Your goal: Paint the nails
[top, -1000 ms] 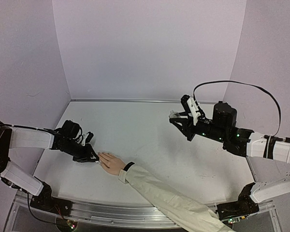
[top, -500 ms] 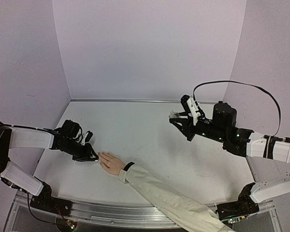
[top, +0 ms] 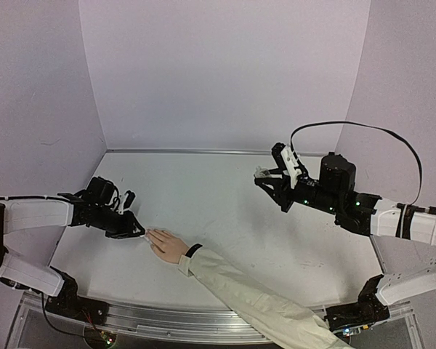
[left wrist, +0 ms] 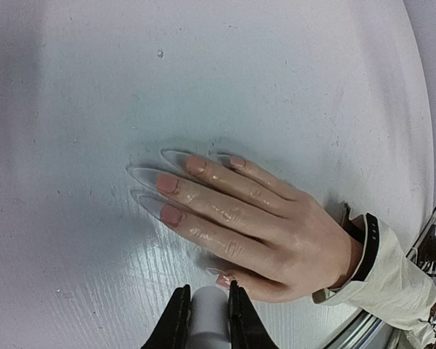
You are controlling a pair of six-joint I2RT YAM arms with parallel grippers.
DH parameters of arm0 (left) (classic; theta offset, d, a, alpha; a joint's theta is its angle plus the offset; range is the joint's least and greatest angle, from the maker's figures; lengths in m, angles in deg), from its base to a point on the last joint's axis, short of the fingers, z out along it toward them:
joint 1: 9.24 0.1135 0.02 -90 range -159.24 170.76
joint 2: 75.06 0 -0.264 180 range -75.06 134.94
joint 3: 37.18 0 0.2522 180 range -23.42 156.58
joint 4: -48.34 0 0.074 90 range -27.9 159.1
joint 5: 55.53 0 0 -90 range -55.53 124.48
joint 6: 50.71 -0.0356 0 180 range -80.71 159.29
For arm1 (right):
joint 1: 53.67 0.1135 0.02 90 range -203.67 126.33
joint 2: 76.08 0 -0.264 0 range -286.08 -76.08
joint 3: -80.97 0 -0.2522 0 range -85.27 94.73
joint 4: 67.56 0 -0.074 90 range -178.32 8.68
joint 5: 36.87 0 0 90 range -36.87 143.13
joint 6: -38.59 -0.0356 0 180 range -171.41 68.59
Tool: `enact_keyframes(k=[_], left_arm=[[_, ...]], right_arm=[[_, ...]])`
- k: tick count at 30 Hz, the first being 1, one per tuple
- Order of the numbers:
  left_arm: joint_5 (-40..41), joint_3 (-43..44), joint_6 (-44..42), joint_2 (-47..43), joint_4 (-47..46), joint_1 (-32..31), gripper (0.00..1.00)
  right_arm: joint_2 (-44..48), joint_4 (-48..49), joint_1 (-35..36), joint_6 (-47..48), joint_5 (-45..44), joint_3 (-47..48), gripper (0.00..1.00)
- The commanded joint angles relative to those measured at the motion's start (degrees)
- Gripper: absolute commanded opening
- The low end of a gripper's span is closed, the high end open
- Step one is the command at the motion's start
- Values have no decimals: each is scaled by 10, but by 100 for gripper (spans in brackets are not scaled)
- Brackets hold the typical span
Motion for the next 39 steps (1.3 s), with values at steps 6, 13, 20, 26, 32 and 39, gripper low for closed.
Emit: enact_keyframes(k=[6,13,20,26,32,39], left_arm=[[-48,9,-16,3,13,1,0],[-68,8,-15,23,-12,1,0],[-73,12,-15,39,-24,1,0],[-66,14,-14,50,-27,1,0],[-51,17,-11,52,-27,1,0],[-35,21,-9,50,-28,1,0]], right_arm=[[5,37,-3,-4,5,3,0],[4,37,-3,-4,4,2,0],[3,37,-3,-4,2,2,0],[4,37,-3,-4,1,2,0],[2,37,-3,-3,0,3,0],[0,37,-3,-2,-2,3,0]])
